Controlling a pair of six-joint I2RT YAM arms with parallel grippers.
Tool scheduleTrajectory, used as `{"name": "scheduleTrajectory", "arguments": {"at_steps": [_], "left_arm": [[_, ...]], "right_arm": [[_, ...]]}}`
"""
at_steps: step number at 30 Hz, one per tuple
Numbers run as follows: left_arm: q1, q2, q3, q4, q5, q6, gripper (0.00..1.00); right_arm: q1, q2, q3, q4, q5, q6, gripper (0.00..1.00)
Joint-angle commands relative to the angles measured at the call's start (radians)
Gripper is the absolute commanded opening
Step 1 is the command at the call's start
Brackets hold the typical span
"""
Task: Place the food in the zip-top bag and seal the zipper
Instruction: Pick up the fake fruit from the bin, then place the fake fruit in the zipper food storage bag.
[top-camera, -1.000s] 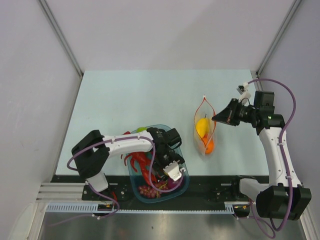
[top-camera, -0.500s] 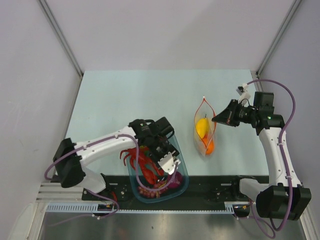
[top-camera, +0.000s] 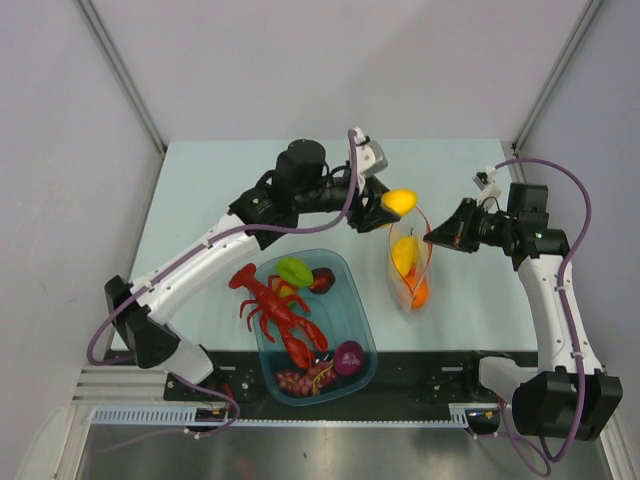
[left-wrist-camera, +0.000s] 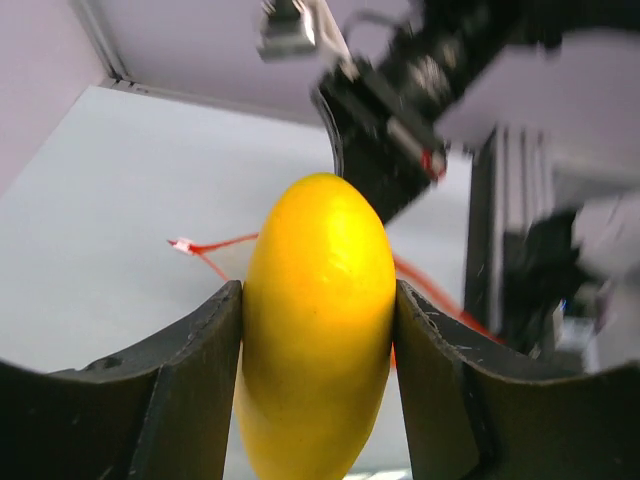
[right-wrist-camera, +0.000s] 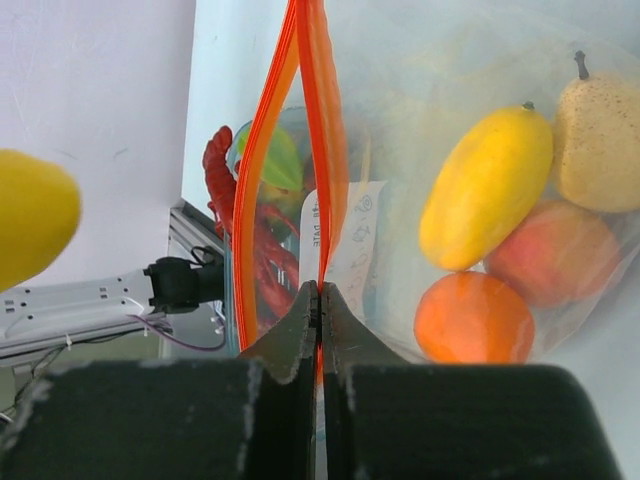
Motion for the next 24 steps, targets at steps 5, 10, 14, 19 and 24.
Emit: {"name": "scheduleTrajectory", "arguments": {"at_steps": [5,10,14,19,24], "left_arm": [[-0.028,0.066,-0.103,0.464,-0.322,-0.838,0.35],[-0.053,0.118,-0.133,0.410,-0.425,-0.953,0.39],[-0.050,0.141,-0.153,0.321,-0.479,-1.028,0.40],[-0.051,0.115,-0.209,0.326,-0.459,-1.010,0.56],[-0.050,0.060,-0.212,0.297,-0.410,-0.850,0.99]], "right_arm": [[0.002,-0.045,0.016,0.154,-0.033,0.151,0.00],[0.020,-0.057,-0.003,0.212,-0.028,0.203,0.00],[0.020,-0.065,-0.015,0.217,-0.020,0.211,0.00],[0.019,-0.071,-0.026,0.205,-0.016,0.197,0.00],[0.012,-0.074,-0.029,0.191,-0.022,0.173,0.00]]}}
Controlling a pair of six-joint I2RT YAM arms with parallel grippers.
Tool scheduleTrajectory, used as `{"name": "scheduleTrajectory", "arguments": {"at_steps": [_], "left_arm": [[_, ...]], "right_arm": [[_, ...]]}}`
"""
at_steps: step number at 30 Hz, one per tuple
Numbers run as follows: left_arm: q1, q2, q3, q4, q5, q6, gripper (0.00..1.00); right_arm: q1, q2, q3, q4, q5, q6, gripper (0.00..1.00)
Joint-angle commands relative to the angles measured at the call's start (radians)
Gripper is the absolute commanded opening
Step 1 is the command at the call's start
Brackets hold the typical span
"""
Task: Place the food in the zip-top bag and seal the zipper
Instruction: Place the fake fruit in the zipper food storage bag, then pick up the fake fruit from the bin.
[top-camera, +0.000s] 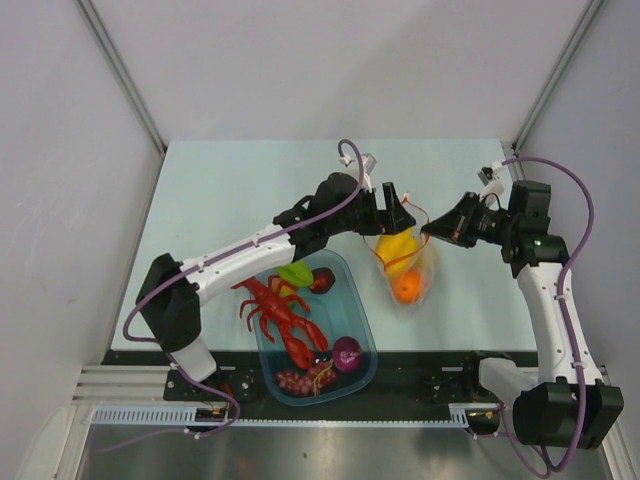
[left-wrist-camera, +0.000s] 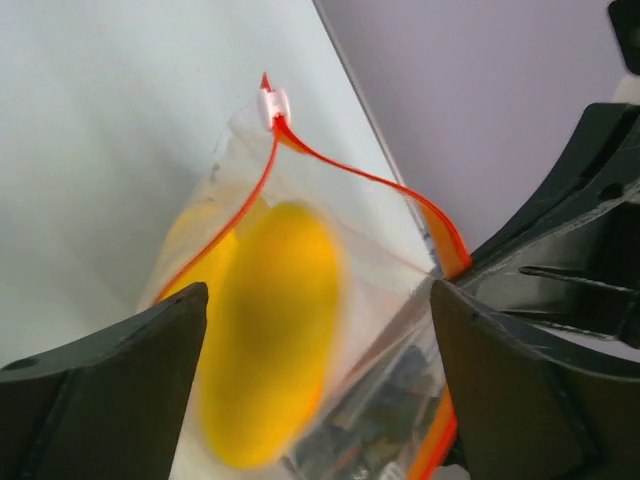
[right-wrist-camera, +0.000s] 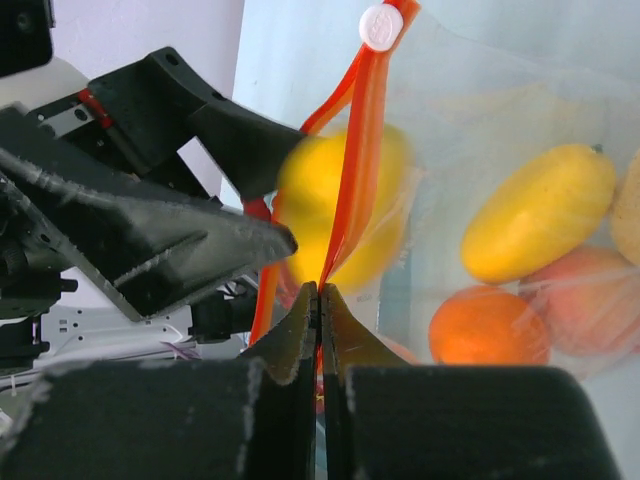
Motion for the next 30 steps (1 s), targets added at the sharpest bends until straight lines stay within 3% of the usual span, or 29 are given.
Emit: {"name": "scheduleTrajectory", "arguments": {"at_steps": [1,6,8,10,11,13,14,16,17,19,23,30], "left_arm": [[0.002,-0.105,0.010,-0.007,0.029,0.135,1.00],[0.045,-0.226,0.002,-0.093,0.084,0.428,1.00],[0.111,-0.264,-0.005,-0.151,0.205,0.626,1.00],[0.203,-0.303,-0.015,-0.292,0.340,0.803,0.99],[0.229,-0.312,-0.021,-0.408,0.407,0.986,0.98],[0.304,-0.327,-0.031,-0.509,0.452,1.188,0.98],[0.330,-0.324,-0.021,-0.644,0.536,1.291,0.95],[0.348,-0.310,-0.022,-0.760,0.491,1.547,0.92],[0.357,-0.304,-0.031,-0.867,0.479,1.636,0.87],[0.363,-0.291,-0.050,-0.934,0.448,1.806,0.82],[0.367,-0.254,-0.108,-1.004,0.419,1.982,0.79],[0.348,-0.162,-0.157,-0.854,0.384,1.999,0.81]], "right_arm": [[-0.008,-0.028,0.006,0.022,-0.028,-0.015,0.00],[-0.023,-0.035,0.008,-0.025,-0.051,-0.084,0.00],[-0.025,-0.038,0.017,-0.057,-0.061,-0.116,0.00],[-0.025,-0.044,0.028,-0.084,-0.076,-0.179,0.00],[-0.023,-0.044,0.031,-0.111,-0.082,-0.225,0.00],[-0.019,-0.041,0.032,-0.149,-0.096,-0.262,0.00],[-0.016,-0.038,0.036,-0.162,-0.102,-0.285,0.00],[-0.005,-0.032,0.040,-0.199,-0.113,-0.341,0.00],[-0.002,-0.028,0.042,-0.209,-0.111,-0.355,0.00],[0.007,-0.021,0.048,-0.235,-0.105,-0.392,0.00],[0.017,-0.010,0.062,-0.253,-0.107,-0.406,0.00],[0.029,-0.018,0.060,-0.269,-0.107,-0.411,0.00]]}}
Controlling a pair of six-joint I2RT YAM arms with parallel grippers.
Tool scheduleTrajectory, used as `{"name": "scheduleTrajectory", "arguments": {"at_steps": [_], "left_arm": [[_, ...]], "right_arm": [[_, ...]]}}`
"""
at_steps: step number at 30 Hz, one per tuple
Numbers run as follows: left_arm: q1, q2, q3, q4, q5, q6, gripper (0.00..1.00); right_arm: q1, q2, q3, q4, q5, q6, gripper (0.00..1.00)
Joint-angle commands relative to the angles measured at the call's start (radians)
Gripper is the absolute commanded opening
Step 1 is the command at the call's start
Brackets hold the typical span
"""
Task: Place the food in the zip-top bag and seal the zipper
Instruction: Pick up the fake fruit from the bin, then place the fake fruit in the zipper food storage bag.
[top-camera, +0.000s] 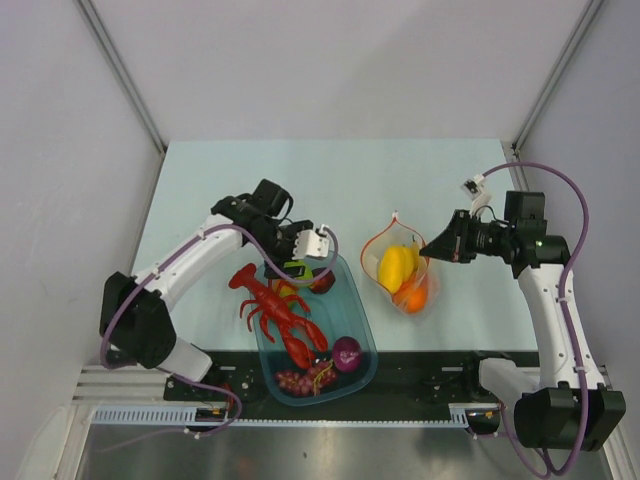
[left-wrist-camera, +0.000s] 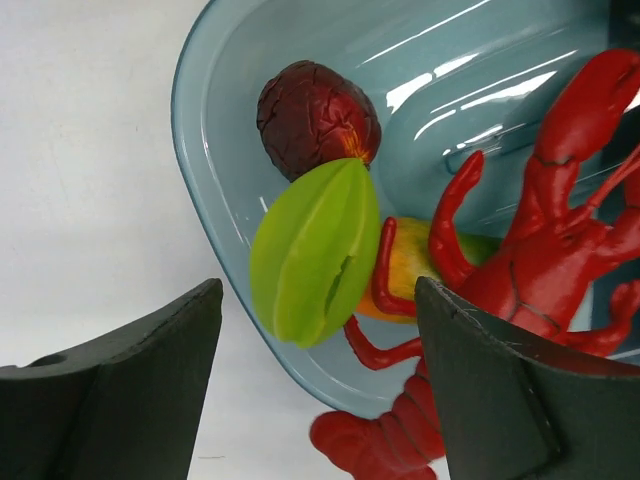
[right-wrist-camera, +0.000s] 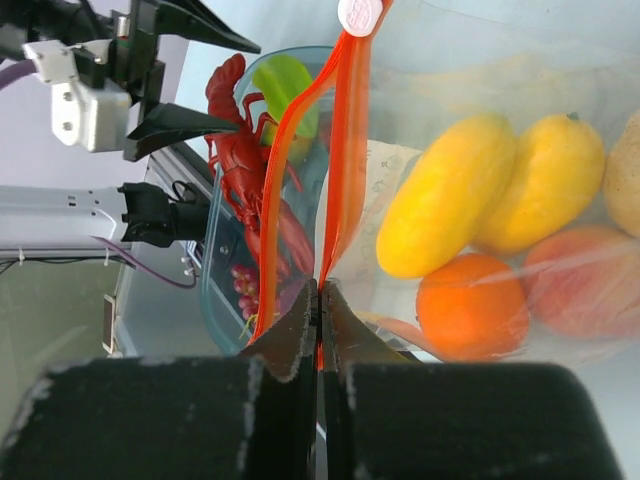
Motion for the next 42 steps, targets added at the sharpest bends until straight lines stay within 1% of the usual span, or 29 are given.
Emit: {"name": "scheduleTrajectory", "arguments": {"at_steps": [1,6,7,9,12,13,15,16,19,20,22,23,24,25,26,27,28,30,31,34,39,42], "left_arm": [[-0.018,0.061,-0.013,0.078,-0.011,0.110,0.81],[-0.039,0.149,-0.010,0.091,-0.047,0.134,0.76],[-0.041,0.154,-0.009,0.079,-0.051,0.144,0.74],[-0.046,0.160,-0.015,0.069,-0.058,0.167,0.72],[-0.047,0.155,-0.023,0.034,-0.063,0.200,0.65],[-0.049,0.149,-0.024,0.027,-0.063,0.207,0.57],[-0.052,0.142,-0.017,-0.006,-0.060,0.225,0.47],[-0.053,0.126,-0.012,-0.018,-0.055,0.225,0.39],[-0.055,0.091,0.058,-0.070,0.006,0.204,0.26],[-0.055,0.085,0.121,-0.079,0.035,0.184,0.25],[-0.061,0.082,0.199,-0.086,0.139,0.089,0.23],[-0.065,0.083,0.280,-0.075,0.175,0.041,0.23],[-0.073,0.083,0.317,-0.028,0.204,-0.074,0.23],[-0.099,0.083,0.347,0.008,0.262,-0.136,0.23],[-0.116,0.076,0.386,0.048,0.279,-0.195,0.23],[-0.134,0.066,0.393,0.154,0.290,-0.317,0.23],[-0.176,0.059,0.387,0.213,0.287,-0.373,0.24],[-0.220,0.049,0.379,0.343,0.269,-0.478,0.23],[-0.271,0.054,0.378,0.370,0.231,-0.497,0.23],[-0.355,0.118,0.414,0.376,0.175,-0.496,0.20],[-0.453,0.206,0.456,0.411,-0.001,-0.491,0.19],[-0.525,0.311,0.523,0.379,-0.116,-0.468,0.20]], "right_arm": [[0.011,-0.006,0.041,-0.016,-0.029,-0.025,0.00],[0.011,-0.012,0.054,-0.037,-0.020,-0.035,0.00],[0.011,-0.012,0.057,-0.042,-0.020,-0.038,0.00],[0.010,-0.017,0.059,-0.051,-0.017,-0.045,0.00],[0.008,-0.017,0.058,-0.051,-0.011,-0.046,0.00],[0.008,-0.015,0.054,-0.051,-0.012,-0.046,0.00],[0.007,-0.012,0.053,-0.049,-0.011,-0.045,0.00],[0.007,-0.010,0.053,-0.049,-0.011,-0.045,0.00],[0.007,-0.006,0.054,-0.046,-0.011,-0.046,0.00],[0.007,-0.004,0.053,-0.046,-0.009,-0.046,0.00],[0.007,-0.001,0.051,-0.045,-0.002,-0.046,0.00],[0.007,-0.001,0.051,-0.046,0.001,-0.045,0.00],[0.007,0.000,0.048,-0.043,0.004,-0.041,0.00],[0.005,0.002,0.047,-0.039,0.004,-0.032,0.00],[0.005,0.006,0.045,-0.037,0.001,-0.028,0.00],[0.004,0.008,0.047,-0.030,0.000,-0.023,0.00],[0.004,0.011,0.050,-0.026,-0.005,-0.020,0.00],[-0.008,0.022,0.059,-0.023,-0.018,-0.014,0.00],[-0.013,0.028,0.064,-0.025,-0.031,-0.012,0.00],[-0.036,0.036,0.076,-0.025,-0.057,-0.008,0.00],[-0.045,0.026,0.082,-0.025,-0.075,0.000,0.00],[-0.045,0.022,0.079,-0.022,-0.089,0.008,0.00]]}}
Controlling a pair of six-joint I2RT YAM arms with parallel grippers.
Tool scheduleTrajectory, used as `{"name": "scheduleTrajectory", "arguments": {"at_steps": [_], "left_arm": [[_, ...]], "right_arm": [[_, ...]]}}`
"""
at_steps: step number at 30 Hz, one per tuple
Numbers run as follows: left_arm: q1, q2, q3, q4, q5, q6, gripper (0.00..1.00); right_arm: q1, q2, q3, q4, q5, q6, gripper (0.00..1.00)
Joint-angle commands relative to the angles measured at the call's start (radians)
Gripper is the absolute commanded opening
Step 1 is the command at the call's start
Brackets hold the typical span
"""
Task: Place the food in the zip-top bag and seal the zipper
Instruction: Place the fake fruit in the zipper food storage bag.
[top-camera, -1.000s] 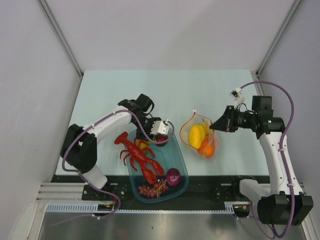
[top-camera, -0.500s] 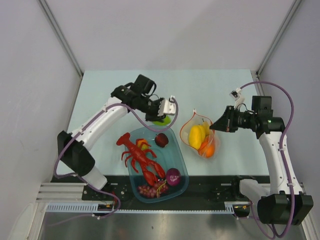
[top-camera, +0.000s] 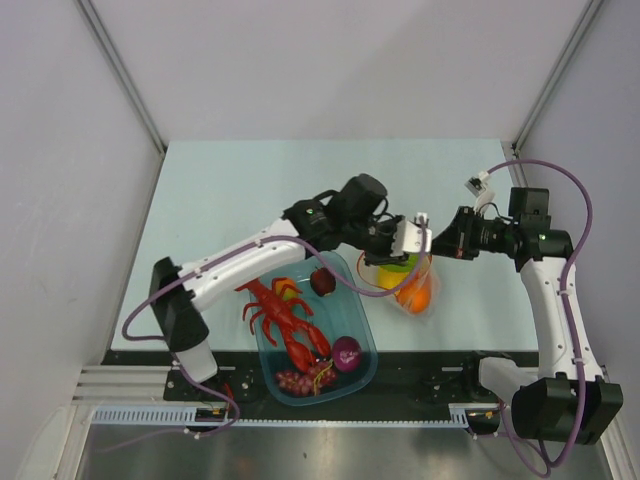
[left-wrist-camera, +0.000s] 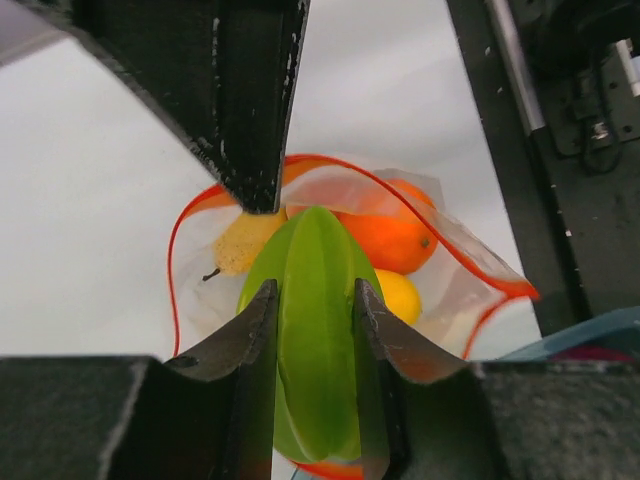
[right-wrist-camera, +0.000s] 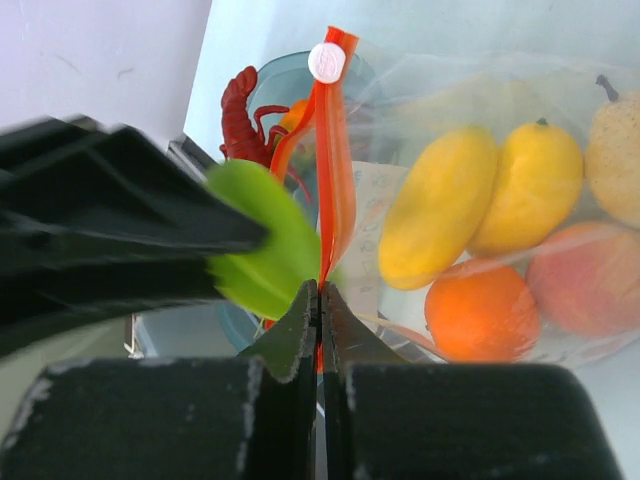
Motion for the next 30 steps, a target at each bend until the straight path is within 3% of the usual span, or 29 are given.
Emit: {"name": "scheduleTrajectory", "arguments": {"at_steps": [1,5,7,8,9,14,15,18,21,25,30], "left_arm": [[-0.070,0.109,0.132,0.007,-0.184,-0.015,0.20],[-0.073,0.160,0.153,0.088,-0.254,-0.080,0.26],[-0.071,0.154,0.116,0.142,-0.270,-0.095,0.33],[-0.070,0.129,0.091,0.220,-0.274,-0.121,0.40],[-0.067,0.111,0.058,0.265,-0.277,-0.135,0.61],[-0.015,-0.090,-0.168,0.488,-0.172,-0.284,0.97],[0.013,-0.117,-0.198,0.507,-0.150,-0.299,1.00],[0.088,-0.222,-0.303,0.506,-0.080,-0.345,1.00],[0.189,-0.282,-0.367,0.405,-0.047,-0.370,1.00],[0.297,-0.323,-0.485,0.218,-0.055,-0.254,0.98],[0.332,-0.331,-0.631,0.188,-0.135,-0.129,0.95]], "right_arm": [[-0.004,-0.018,0.042,0.027,-0.049,0.023,0.00],[-0.007,-0.020,0.035,0.038,-0.053,0.035,0.00],[-0.013,-0.017,0.029,0.039,-0.054,0.043,0.00],[-0.016,-0.015,0.027,0.042,-0.056,0.044,0.00],[-0.021,-0.014,0.021,0.042,-0.065,0.049,0.00],[-0.071,0.002,0.015,0.042,-0.082,0.047,0.00],[-0.080,0.005,0.013,0.042,-0.089,0.046,0.00],[-0.106,0.011,0.015,0.030,-0.094,0.023,0.00],[-0.117,0.009,0.016,0.015,-0.095,0.003,0.00],[-0.117,0.005,0.012,-0.007,-0.088,-0.023,0.00],[-0.117,0.008,0.006,-0.022,-0.083,-0.043,0.00]]}}
